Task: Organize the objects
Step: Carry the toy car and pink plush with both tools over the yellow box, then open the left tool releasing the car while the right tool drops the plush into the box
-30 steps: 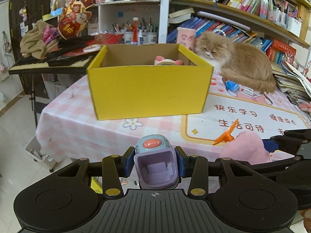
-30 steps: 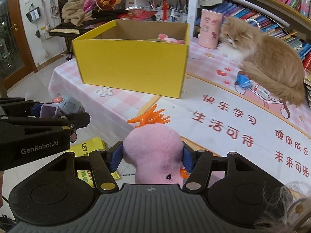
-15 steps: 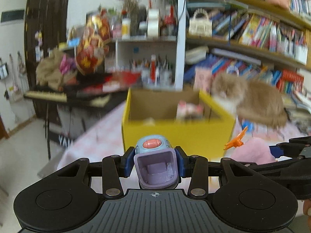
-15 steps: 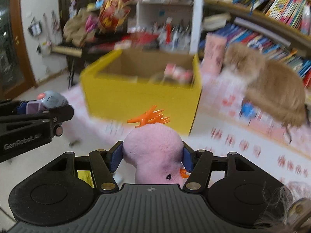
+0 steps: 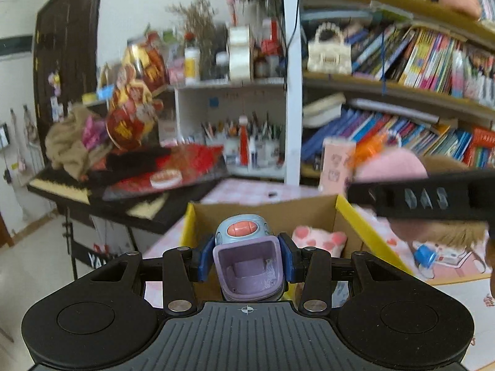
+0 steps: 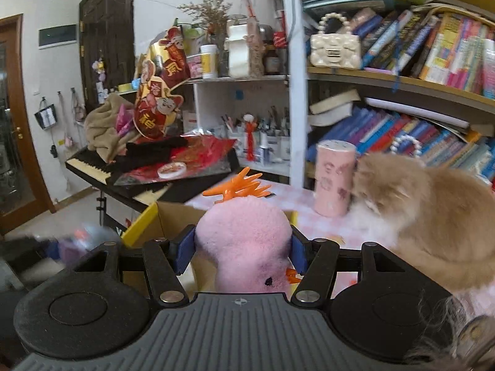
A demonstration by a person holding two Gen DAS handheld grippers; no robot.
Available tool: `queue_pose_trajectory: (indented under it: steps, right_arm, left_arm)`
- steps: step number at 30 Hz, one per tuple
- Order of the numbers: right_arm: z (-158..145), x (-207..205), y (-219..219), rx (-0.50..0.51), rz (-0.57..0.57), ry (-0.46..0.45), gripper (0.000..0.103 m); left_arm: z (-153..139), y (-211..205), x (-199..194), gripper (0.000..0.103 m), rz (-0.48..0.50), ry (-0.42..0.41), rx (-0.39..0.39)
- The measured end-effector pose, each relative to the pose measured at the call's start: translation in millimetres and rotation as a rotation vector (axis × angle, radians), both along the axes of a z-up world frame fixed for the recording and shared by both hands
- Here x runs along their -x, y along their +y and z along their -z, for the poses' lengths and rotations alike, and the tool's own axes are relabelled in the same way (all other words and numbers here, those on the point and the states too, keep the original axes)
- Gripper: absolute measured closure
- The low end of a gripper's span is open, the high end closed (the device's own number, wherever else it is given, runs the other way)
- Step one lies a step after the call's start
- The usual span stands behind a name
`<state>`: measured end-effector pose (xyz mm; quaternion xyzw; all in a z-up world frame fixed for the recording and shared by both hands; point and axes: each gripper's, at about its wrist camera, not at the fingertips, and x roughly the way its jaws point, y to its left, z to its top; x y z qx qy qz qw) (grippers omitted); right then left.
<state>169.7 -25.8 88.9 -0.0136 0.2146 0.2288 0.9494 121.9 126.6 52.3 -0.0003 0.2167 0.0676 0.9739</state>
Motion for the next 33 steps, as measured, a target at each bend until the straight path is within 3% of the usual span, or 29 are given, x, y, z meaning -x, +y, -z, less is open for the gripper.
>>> queue_pose_trajectory:
  steps: [9, 18, 25, 27, 29, 33]
  right_arm:
    - [29.7, -73.1, 50.5, 0.068, -0.155, 0.131, 0.045]
    - [61.9, -101.2, 103.3, 0.214, -0.283, 0.23, 0.045]
    - [69.0, -109.4, 113.5, 0.254, -0.305, 0.252, 0.042]
    - [63.7, -106.7, 109.0, 0.247, -0.303, 0.23, 0.04]
    - [57.0, -102.9, 101.7, 0.233, -0.297, 0.214, 0.04]
    - [39.2, -93.5, 76.0, 0.147, -0.247, 0.204, 0.04]
  left_arm:
    - [39.1, 0.6, -36.8, 0.061, -0.049, 0.126, 0.015]
    - [54.0, 2.4, -42.9, 0.06, -0.074, 0.202, 0.024]
    - [52.2, 5.4, -43.6, 0.056, -0.097, 0.194, 0.044]
    - [48.4, 3.3, -40.8, 0.051, -0.095, 0.174, 0.036]
    - [43.1, -0.5, -35.5, 0.038, -0.101, 0.144, 0.016]
    - [28.0, -6.3, -23.8, 0.037, -0.085, 0.088, -0.005]
